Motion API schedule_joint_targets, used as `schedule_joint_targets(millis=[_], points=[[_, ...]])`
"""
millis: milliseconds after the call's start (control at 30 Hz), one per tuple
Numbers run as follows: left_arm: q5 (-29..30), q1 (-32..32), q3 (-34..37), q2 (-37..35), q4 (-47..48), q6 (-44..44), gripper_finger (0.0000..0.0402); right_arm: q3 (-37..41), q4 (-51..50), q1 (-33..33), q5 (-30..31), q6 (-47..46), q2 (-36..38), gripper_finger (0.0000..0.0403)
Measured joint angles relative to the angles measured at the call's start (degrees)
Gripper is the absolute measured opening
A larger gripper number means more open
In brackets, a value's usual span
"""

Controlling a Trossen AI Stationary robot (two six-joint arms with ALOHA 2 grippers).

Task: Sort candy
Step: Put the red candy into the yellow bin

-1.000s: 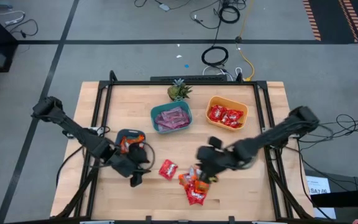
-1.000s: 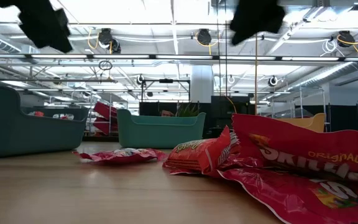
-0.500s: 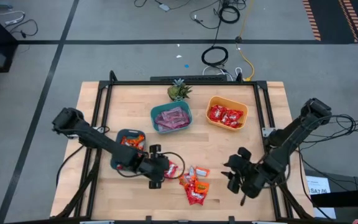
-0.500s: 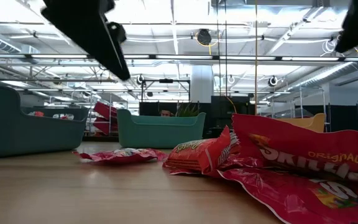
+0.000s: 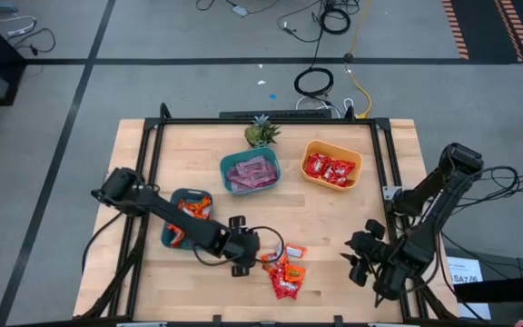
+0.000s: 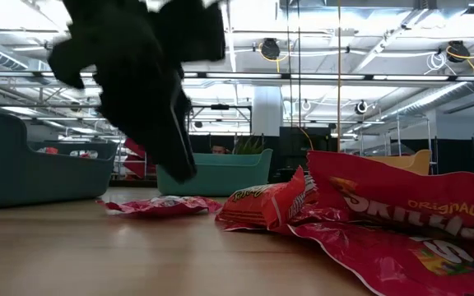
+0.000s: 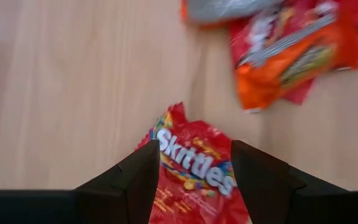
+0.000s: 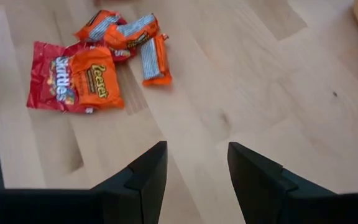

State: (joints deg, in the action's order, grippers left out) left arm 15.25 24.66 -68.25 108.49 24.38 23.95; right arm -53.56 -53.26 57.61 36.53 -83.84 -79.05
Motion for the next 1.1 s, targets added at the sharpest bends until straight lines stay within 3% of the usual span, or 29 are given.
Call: schedule_joint_targets(millis=[167,333,500,700,1100], points=[[-0.92,-0.30,-0.15,4.35,-0.24,5.59,0.0208,0.01,-0.68,2.72,-0.02,-3.35,0.00,0.0160],[-1.01,0.05,-0.26,6.04,-0.38,5.79,0.0190,0.00,-0.67,4.80,0.00,-6.33,0.00,0.0160],[-1.89,0.11,-0.92,6.20,0.50,5.81,0.0117,0.02,-0.70,6.31,1.88,-8.51,-0.01,0.0160],[-2.02,0.10,-5.65,6.54,7.92,5.72,0.0031,0.02,-0.77,7.10,2.62,-9.58,-0.02,0.0160],[-2.17,-2.63,-15.57,6.72,17.95,5.72,0.0024,0.01,-0.85,7.18,2.49,-9.53,-0.07,0.0160]])
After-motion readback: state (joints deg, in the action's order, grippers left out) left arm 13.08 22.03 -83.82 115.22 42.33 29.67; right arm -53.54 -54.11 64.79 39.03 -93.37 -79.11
